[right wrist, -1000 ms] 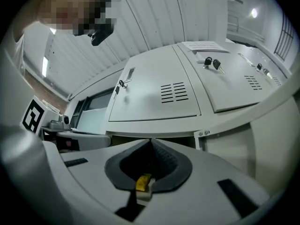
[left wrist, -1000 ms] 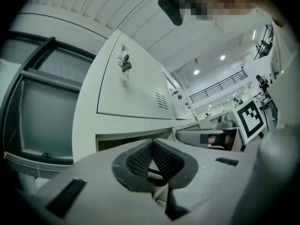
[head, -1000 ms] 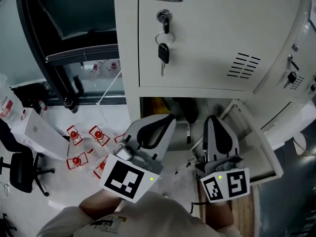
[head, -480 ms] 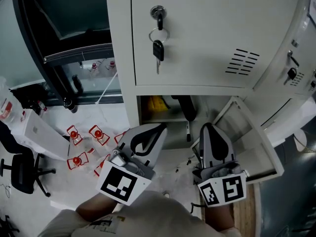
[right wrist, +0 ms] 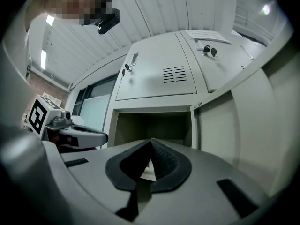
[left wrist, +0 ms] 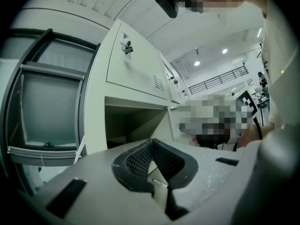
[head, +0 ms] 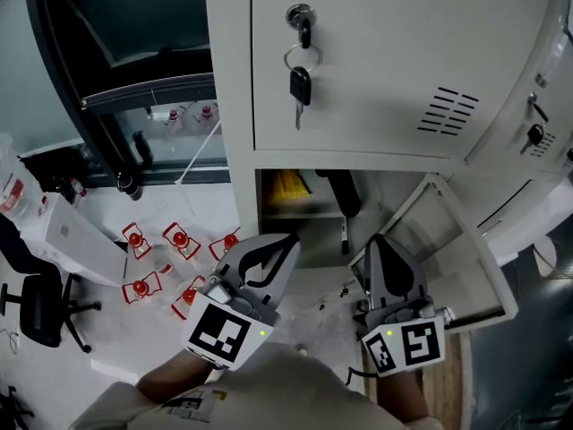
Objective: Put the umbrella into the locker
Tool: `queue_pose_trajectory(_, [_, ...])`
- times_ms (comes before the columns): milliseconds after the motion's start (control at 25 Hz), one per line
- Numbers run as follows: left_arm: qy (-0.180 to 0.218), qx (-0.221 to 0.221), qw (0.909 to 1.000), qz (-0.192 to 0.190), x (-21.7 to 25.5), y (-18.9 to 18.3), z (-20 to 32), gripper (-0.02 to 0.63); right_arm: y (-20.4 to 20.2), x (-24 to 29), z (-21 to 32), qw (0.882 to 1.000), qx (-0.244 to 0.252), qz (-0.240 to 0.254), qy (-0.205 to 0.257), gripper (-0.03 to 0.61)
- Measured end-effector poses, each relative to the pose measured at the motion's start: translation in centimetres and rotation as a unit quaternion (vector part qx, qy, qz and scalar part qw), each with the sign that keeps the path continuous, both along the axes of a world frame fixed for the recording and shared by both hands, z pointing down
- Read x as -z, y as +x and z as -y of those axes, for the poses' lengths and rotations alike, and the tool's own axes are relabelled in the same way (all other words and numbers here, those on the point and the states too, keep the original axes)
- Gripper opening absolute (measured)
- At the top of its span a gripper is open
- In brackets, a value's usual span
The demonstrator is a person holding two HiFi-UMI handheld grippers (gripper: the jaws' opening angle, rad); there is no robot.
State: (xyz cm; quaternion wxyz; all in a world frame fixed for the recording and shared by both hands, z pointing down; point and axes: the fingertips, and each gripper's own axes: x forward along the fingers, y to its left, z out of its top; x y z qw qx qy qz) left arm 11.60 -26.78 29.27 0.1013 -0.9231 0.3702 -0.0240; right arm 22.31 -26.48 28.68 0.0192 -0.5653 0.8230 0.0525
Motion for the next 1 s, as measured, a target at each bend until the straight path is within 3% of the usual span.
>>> queue_pose_trajectory(320, [-0.02, 0.002, 0.9998, -0.001, -1.4, -0.4, 0.1, 0.009, -0.6, -1.6, -0.5, 1.0, 0.009, -0.015, -0.021, 0.008])
queue_pose_trajectory(1000, [-0.046, -0.002, 0.9989, -0.01, -2.5, -0.2, 0.7, 0.009, -2.0, -2.6, -0.9, 0.995, 0.058, 0.04, -0.064, 0.008])
